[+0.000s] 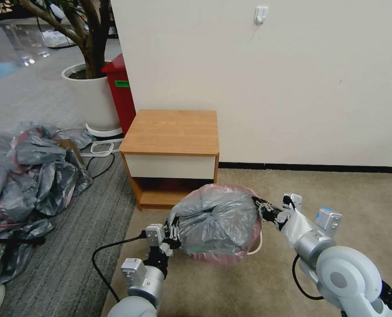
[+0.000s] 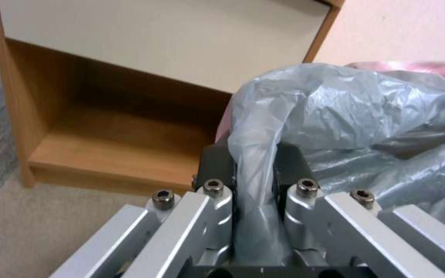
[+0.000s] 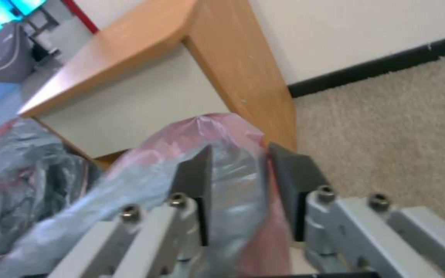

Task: Pick up the garbage bag from the table and place it over the trash can.

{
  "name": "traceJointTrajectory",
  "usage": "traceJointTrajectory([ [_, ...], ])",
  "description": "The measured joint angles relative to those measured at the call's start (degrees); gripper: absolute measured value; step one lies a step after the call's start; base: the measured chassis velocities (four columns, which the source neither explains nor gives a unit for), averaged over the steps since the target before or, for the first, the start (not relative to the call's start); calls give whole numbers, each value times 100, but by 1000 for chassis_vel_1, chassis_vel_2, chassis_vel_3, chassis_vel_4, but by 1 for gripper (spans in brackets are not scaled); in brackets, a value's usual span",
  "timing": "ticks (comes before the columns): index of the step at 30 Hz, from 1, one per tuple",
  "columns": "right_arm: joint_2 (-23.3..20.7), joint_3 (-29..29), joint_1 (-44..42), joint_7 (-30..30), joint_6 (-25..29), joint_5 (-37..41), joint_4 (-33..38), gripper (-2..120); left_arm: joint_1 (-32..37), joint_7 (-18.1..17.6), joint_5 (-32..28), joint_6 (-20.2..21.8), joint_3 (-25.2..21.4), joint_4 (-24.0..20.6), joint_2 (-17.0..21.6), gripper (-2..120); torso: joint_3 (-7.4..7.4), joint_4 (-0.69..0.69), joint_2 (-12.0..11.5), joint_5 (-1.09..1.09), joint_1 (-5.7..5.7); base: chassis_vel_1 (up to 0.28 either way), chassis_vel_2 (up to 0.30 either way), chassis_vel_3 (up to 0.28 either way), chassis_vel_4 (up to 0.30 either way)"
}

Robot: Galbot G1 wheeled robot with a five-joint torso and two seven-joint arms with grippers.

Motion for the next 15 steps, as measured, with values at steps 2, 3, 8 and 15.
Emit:
traceJointTrajectory([
  [2, 2, -12, -36, 33, -6, 11, 117, 40, -25, -30, -38, 3, -15, 52, -6, 9, 0, 0, 0, 0, 0, 0, 0, 0, 0],
  [3, 13, -28, -56, 95, -15, 34, 200, 46, -43, -75, -68, 10, -34, 86, -8, 9, 0, 0, 0, 0, 0, 0, 0, 0, 0],
  [8, 50, -54, -175, 178, -22, 94, 473, 64, -124, -221, -245, 56, -171, 141, -10, 9, 0, 0, 0, 0, -1, 0, 0, 0, 0],
  [15, 118, -147, -351, 186, -67, 108, 831, 87, -220, -457, -627, 131, -353, 142, -5, 9, 0, 0, 0, -1, 0, 0, 0, 0, 0],
])
